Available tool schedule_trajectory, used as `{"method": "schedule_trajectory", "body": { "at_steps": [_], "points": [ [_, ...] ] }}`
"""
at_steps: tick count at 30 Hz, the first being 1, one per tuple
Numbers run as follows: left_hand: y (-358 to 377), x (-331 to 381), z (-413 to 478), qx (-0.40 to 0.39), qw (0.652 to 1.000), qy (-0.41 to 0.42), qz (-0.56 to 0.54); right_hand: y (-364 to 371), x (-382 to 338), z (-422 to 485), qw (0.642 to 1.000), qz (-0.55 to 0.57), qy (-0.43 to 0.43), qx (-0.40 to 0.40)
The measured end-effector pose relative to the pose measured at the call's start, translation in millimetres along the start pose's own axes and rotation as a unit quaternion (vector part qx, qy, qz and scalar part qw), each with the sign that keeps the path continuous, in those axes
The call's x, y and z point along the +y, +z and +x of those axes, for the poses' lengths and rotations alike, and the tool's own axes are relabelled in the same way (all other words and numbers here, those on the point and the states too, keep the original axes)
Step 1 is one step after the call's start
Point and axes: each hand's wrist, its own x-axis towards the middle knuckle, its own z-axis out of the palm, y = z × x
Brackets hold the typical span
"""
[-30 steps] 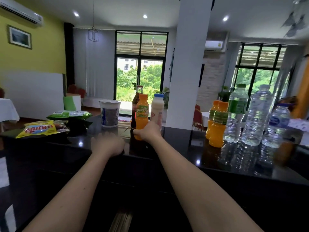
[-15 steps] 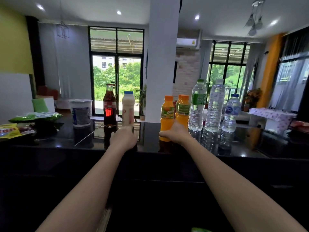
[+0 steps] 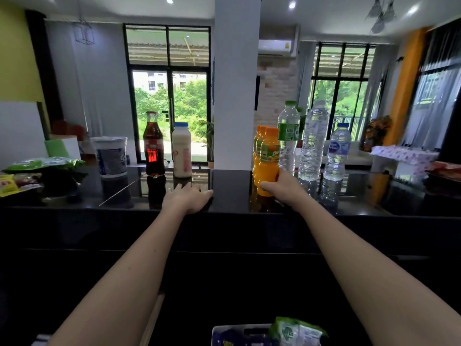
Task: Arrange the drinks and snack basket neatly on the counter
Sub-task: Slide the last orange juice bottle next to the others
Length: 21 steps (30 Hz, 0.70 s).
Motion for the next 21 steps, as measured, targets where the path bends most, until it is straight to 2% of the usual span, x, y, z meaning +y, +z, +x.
{"method": "schedule_trajectory", "body": {
  "at_steps": [12, 17, 19, 21],
  "points": [
    [2.6, -0.7, -2.3, 0.024, 1.000, -0.001, -0.020, 1.5, 0.7, -8.0, 1.000, -0.026, -0.005, 0.012],
    [-1.2, 0.2, -12.5, 0.046, 0.998, -0.005, -0.036, 7.6, 2.3, -5.7, 0.994, -0.088, 0.045, 0.038],
    [-2.0, 0.4, -15.5, 0.056, 0.997, -0.006, -0.044, 11.4, 0.3, -10.3, 0.993, -0.066, 0.054, 0.081],
    [-3.2, -0.4, -16.1, 0.062, 0.996, -0.003, -0.063, 15.7, -4.0, -20.2, 0.978, -0.062, 0.029, 0.198]
  ]
}}
